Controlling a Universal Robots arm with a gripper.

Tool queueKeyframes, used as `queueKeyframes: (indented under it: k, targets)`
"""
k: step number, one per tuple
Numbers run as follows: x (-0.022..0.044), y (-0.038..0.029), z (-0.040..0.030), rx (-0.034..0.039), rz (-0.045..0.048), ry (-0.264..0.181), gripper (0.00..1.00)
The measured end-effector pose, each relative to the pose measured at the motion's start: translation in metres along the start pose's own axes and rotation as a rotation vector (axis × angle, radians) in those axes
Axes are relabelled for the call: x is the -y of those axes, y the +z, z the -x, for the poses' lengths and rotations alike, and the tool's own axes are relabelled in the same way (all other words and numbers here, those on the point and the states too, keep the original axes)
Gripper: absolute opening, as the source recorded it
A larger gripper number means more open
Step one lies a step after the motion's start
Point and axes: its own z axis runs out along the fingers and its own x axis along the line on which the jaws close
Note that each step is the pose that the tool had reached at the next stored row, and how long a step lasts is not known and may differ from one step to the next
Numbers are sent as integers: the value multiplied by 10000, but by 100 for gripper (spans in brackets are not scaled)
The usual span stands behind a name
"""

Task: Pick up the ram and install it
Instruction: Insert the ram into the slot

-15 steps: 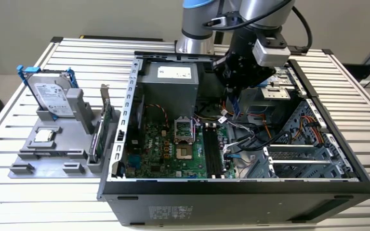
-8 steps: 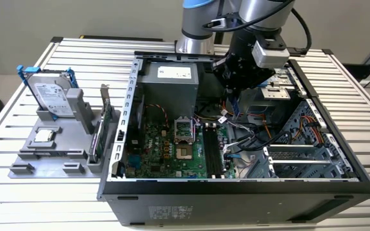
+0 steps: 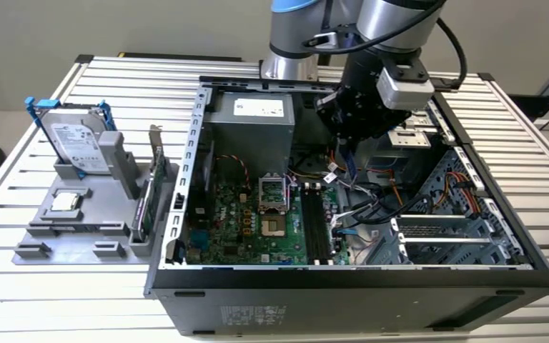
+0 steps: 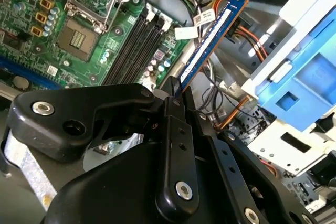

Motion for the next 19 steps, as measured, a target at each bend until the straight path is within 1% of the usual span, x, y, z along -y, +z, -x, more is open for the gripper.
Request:
queueKeyframes:
  k: [6,10,15,19]
  targets:
    - [-121,12,1,0,0,5,0]
    - [-190,23,6,-1,-2,7,0]
    - [-252,39,25,1,1,7,0]
    - [-276,64,59,1,0,8,0]
